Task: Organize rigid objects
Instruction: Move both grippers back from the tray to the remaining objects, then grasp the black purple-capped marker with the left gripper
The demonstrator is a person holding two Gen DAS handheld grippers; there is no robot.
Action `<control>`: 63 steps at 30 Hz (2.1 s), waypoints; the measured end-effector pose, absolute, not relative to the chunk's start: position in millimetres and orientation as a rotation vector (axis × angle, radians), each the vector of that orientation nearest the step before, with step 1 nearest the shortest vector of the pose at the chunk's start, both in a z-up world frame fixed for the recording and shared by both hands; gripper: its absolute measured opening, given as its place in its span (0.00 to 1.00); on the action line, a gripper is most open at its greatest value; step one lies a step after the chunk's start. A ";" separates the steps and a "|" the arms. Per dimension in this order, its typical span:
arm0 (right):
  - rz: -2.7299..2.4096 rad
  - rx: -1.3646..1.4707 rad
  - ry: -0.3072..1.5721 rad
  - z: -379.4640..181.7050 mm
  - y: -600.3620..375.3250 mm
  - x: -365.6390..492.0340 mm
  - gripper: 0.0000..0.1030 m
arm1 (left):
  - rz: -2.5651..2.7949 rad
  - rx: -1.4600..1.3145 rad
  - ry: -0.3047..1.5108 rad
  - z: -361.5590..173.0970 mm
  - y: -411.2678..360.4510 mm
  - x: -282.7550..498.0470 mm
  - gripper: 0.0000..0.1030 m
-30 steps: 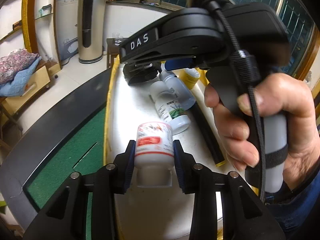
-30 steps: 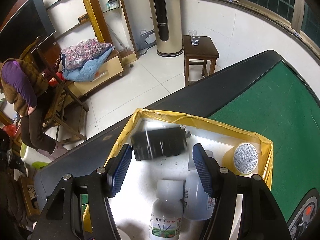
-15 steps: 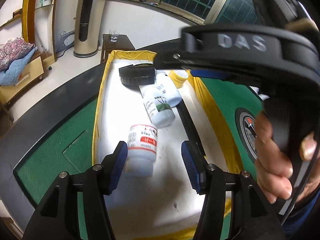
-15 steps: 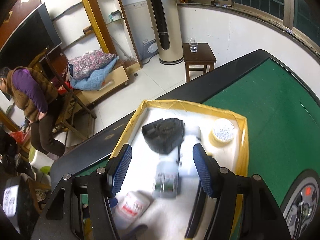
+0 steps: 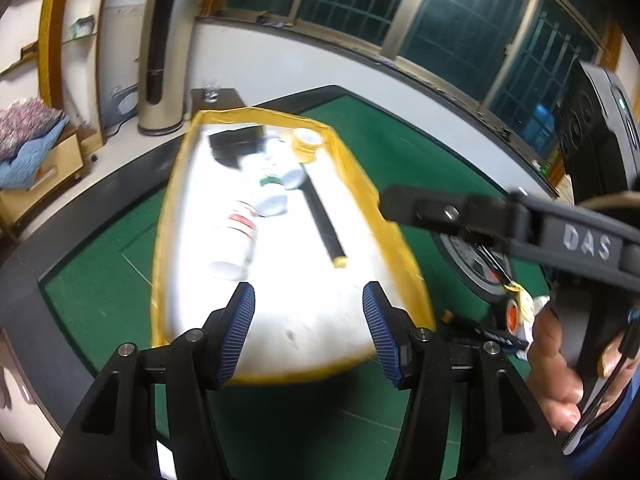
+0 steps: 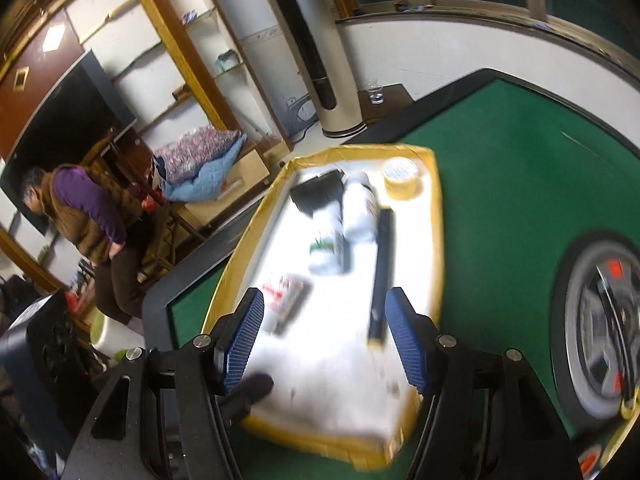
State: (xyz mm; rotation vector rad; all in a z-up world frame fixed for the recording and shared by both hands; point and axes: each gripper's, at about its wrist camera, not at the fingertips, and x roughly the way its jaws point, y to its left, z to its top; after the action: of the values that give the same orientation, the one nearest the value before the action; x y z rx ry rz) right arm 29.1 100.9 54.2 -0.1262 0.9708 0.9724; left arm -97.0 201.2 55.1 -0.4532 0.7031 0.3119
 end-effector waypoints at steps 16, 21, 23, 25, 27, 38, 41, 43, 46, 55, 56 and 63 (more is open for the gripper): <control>0.685 0.011 0.872 39.6 -120.8 -5.7 0.57 | 0.065 -0.202 0.757 37.7 74.5 -90.6 0.53; 0.421 0.069 0.948 18.7 -165.4 34.0 0.57 | -0.011 -0.135 0.806 20.9 39.4 -82.7 0.53; 0.440 0.112 0.983 12.7 -167.5 41.8 0.56 | -0.026 -0.100 0.802 20.1 30.7 -83.2 0.53; 0.460 0.114 1.005 8.3 -160.8 45.8 0.55 | -0.038 -0.072 0.802 18.6 25.8 -83.0 0.53; 0.445 0.095 1.004 6.2 -155.8 45.6 0.55 | -0.051 -0.059 0.816 15.5 24.2 -82.7 0.53; 0.410 0.041 0.988 -13.3 -164.1 41.9 0.39 | -0.083 -0.038 0.817 26.3 26.1 -70.4 0.53; 0.365 0.064 0.994 -12.5 -177.5 48.2 0.40 | -0.088 -0.024 0.783 43.2 27.3 -52.1 0.53; 0.372 0.095 1.000 -13.0 -181.7 49.9 0.40 | -0.095 -0.055 0.785 49.7 32.5 -30.2 0.53; 0.371 0.090 0.995 -12.8 -182.0 48.2 0.40 | -0.041 -0.125 0.806 49.3 46.6 5.0 0.53; 0.375 0.118 1.000 -12.5 -184.2 50.0 0.40 | -0.123 -0.268 1.002 16.3 53.1 14.1 0.53; 0.376 0.122 1.002 -12.5 -185.0 50.1 0.40 | -0.154 -0.289 1.019 14.9 51.4 6.5 0.53; 0.371 0.122 1.000 -12.4 -184.6 50.2 0.40 | -0.306 -0.207 1.045 15.2 13.9 -42.5 0.53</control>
State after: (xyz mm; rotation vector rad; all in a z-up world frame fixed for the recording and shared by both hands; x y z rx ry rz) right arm 50.2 -184.6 -12.4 0.1225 0.9998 0.3709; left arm -42.5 13.9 15.2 -0.2070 1.0455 -0.3064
